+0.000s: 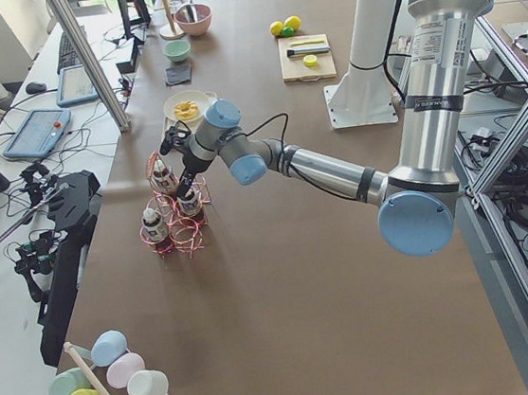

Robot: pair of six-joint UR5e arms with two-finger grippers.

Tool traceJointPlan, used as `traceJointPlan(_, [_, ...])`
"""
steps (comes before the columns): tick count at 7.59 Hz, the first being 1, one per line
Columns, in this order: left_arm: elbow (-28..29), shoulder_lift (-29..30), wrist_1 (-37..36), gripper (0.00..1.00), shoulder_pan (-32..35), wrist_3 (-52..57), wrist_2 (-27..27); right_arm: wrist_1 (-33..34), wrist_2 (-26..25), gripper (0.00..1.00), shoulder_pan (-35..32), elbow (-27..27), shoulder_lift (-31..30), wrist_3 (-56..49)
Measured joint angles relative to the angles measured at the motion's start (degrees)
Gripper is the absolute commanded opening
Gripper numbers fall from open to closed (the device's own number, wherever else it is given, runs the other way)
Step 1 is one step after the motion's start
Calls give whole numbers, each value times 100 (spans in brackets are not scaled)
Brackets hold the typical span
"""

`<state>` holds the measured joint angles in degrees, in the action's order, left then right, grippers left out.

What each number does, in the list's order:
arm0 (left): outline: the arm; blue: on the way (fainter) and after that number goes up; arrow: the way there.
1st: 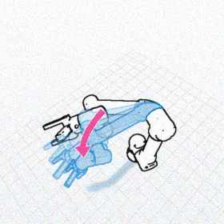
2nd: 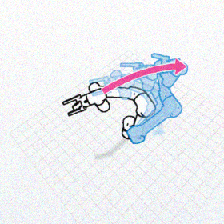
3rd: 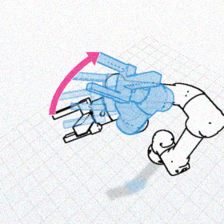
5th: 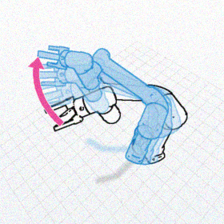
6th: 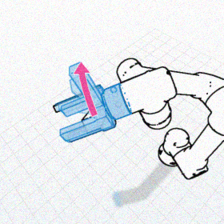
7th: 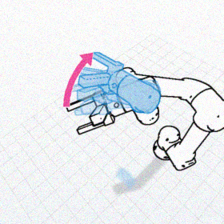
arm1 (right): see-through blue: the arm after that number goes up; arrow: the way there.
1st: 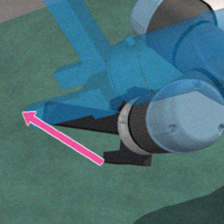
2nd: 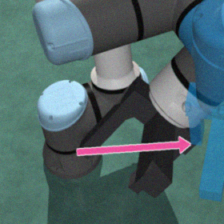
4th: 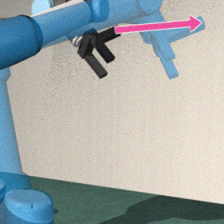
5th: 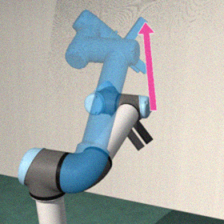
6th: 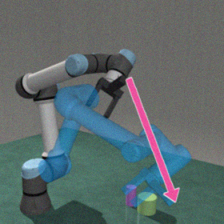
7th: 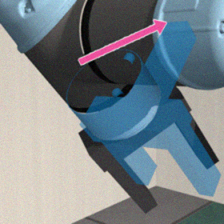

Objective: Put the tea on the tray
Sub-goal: 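Reach the left gripper into the copper rack and grasp a dark tea bottle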

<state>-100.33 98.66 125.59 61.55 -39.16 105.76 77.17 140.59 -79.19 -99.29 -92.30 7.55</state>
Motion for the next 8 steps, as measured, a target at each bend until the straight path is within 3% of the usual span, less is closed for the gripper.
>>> traceJointPlan(1, [5,-18,0,22,-22,-3,4,0,2,99,0,-10,-7,5])
traceJointPlan(2, [4,-42,0,0,-32,0,10,0,3,99,0,-25,-16,16])
traceJointPlan(4, [-39,-77,-10,0,-27,10,96,0,15,99,0,-42,-23,32])
traceJointPlan(8, [-165,46,-242,0,627,68,1265,0,6,99,-3,-162,-17,129])
